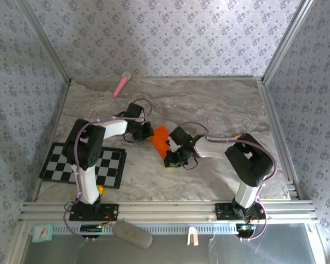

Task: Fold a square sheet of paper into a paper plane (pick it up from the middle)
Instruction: First fold in half a square sheet of paper at the center of the table.

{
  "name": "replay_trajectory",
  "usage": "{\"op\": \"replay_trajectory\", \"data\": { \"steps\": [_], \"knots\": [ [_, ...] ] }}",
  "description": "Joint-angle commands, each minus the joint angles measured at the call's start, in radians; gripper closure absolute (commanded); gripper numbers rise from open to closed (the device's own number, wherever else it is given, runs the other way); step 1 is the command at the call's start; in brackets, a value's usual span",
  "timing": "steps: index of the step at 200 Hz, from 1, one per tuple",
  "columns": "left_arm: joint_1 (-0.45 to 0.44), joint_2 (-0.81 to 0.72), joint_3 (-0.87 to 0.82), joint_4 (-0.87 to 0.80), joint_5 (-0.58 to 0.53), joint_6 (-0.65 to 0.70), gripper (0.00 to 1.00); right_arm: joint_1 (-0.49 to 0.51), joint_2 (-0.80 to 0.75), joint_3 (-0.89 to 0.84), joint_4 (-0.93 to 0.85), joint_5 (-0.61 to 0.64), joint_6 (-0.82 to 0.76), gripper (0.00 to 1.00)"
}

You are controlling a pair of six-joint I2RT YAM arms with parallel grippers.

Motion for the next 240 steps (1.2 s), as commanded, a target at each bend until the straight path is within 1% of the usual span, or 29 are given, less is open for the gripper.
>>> {"op": "replay_trajectory", "data": {
  "steps": [1,7,20,35,51,75,86,107,134,163,181,195,209,225,240],
  "knots": [
    [0.008,-0.069,0.048,-0.052,0.031,0.028,0.80,-0.017,-0.107,0.028,-0.026,0.112,0.007,0.87],
    [0.007,-0.095,0.052,-0.051,0.030,0.020,0.76,-0.028,-0.122,0.027,-0.019,0.137,0.006,0.84],
    [0.009,-0.154,0.052,-0.048,0.016,-0.003,0.70,-0.062,-0.127,0.030,-0.019,0.178,0.007,0.77],
    [0.011,-0.219,0.035,-0.045,-0.012,-0.033,0.60,-0.105,-0.103,0.040,-0.013,0.201,0.007,0.73],
    [0.010,-0.283,-0.007,-0.030,-0.033,-0.066,0.56,-0.133,-0.049,0.074,-0.028,0.204,-0.001,0.69],
    [0.012,-0.360,-0.074,-0.030,-0.060,-0.102,0.44,-0.136,0.041,0.148,-0.081,0.223,-0.021,0.68],
    [0.012,-0.390,-0.108,-0.028,-0.068,-0.118,0.41,-0.131,0.076,0.169,-0.087,0.224,-0.014,0.67],
    [0.015,-0.436,-0.156,-0.035,-0.069,-0.127,0.39,-0.107,0.127,0.195,-0.100,0.244,0.007,0.66],
    [0.015,-0.474,-0.190,-0.052,-0.074,-0.117,0.37,-0.064,0.144,0.170,-0.092,0.313,0.126,0.65],
    [0.016,-0.479,-0.220,-0.041,-0.065,-0.115,0.35,-0.007,0.140,0.129,-0.083,0.417,0.305,0.64],
    [0.017,-0.468,-0.230,-0.022,-0.048,-0.125,0.34,0.023,0.135,0.122,-0.100,0.498,0.452,0.64],
    [0.016,-0.449,-0.234,0.003,-0.021,-0.137,0.33,0.037,0.129,0.121,-0.103,0.539,0.556,0.64],
    [0.016,-0.425,-0.229,0.030,0.014,-0.151,0.32,0.040,0.120,0.127,-0.113,0.571,0.628,0.64],
    [0.016,-0.396,-0.222,0.053,0.038,-0.166,0.29,0.043,0.103,0.139,-0.109,0.593,0.651,0.63],
    [0.015,-0.369,-0.214,0.073,0.051,-0.190,0.28,0.043,0.085,0.144,-0.083,0.575,0.636,0.61]
  ]
}}
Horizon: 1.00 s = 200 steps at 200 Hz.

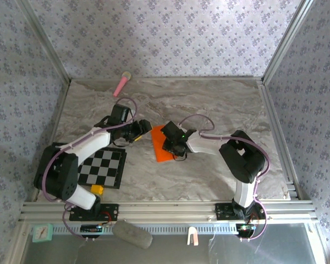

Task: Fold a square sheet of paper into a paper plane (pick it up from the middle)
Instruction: First fold in half a square sheet of paper at the center of the table.

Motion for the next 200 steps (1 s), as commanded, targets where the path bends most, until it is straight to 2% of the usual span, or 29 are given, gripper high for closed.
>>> {"op": "replay_trajectory", "data": {
  "steps": [1,27,54,67,103,135,158,200],
  "knots": [
    [0.003,0.045,0.008,0.051,0.058,-0.042,0.28,0.004,-0.022,-0.019,-0.062,0.044,0.093,0.61],
    [-0.001,0.089,0.030,0.084,0.086,-0.086,0.26,-0.011,-0.080,-0.032,0.024,-0.025,0.010,0.55],
    [-0.026,0.144,0.039,0.146,0.106,-0.141,0.25,-0.043,-0.153,-0.086,0.073,-0.091,-0.107,0.44],
    [-0.039,0.176,0.056,0.160,0.113,-0.159,0.27,-0.070,-0.191,-0.146,0.135,-0.166,-0.171,0.39],
    [-0.071,0.249,0.110,0.168,0.122,-0.166,0.37,-0.174,-0.260,-0.306,0.254,-0.338,-0.264,0.37],
    [-0.077,0.309,0.172,0.094,0.068,-0.130,0.39,-0.244,-0.303,-0.363,0.276,-0.413,-0.317,0.37],
    [-0.077,0.320,0.204,0.022,-0.005,-0.100,0.39,-0.254,-0.303,-0.363,0.273,-0.437,-0.329,0.38],
    [-0.078,0.355,0.226,0.025,-0.005,-0.096,0.41,-0.253,-0.273,-0.360,0.293,-0.473,-0.330,0.39]
  ]
}}
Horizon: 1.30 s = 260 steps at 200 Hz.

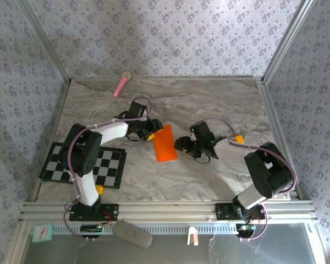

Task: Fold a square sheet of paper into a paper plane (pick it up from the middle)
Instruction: First fold in half a square sheet of paper at the center of the table, then fold the triangle a second time at the center of the table.

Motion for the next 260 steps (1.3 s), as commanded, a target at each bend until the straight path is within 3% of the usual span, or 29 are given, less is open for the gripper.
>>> {"op": "replay_trajectory", "data": {
  "steps": [1,68,186,260],
  "knots": [
    [-0.001,0.035,0.032,-0.031,-0.015,0.023,0.41,0.000,0.009,-0.001,0.021,-0.050,-0.030,0.39],
    [-0.001,0.053,-0.005,0.080,0.050,-0.003,0.44,0.011,0.042,0.000,0.039,-0.075,-0.037,0.43],
    [0.003,0.095,-0.037,0.016,-0.002,0.007,0.48,0.053,0.046,0.019,-0.076,-0.075,-0.124,0.46],
    [0.014,0.102,-0.050,0.016,0.002,0.000,0.50,0.065,0.058,0.030,-0.051,-0.104,-0.117,0.49]
  ]
}}
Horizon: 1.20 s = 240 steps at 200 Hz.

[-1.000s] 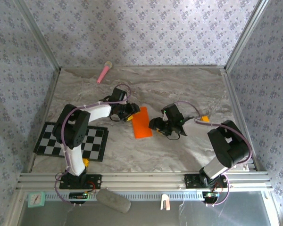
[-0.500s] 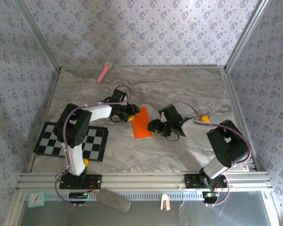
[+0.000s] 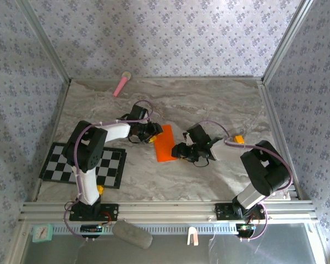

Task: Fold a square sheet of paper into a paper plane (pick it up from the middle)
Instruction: Fold the triangle a second time at the center of the table.

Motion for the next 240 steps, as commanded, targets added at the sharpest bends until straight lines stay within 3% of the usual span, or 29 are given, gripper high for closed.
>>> {"op": "replay_trajectory", "data": {
  "steps": [1,86,184,240],
  "knots": [
    [0.009,0.030,-0.029,-0.046,-0.024,0.004,0.50,0.008,0.023,0.026,-0.009,-0.020,-0.016,0.49],
    [0.011,0.028,-0.037,-0.044,-0.018,0.006,0.51,0.016,0.037,0.022,0.051,-0.054,0.009,0.50],
    [0.012,0.034,-0.036,-0.042,-0.013,0.009,0.52,-0.027,0.033,-0.042,0.225,-0.095,0.111,0.62],
    [0.012,0.028,-0.035,-0.041,-0.010,0.011,0.52,-0.034,0.021,-0.061,0.213,-0.073,0.163,0.77]
  ]
}}
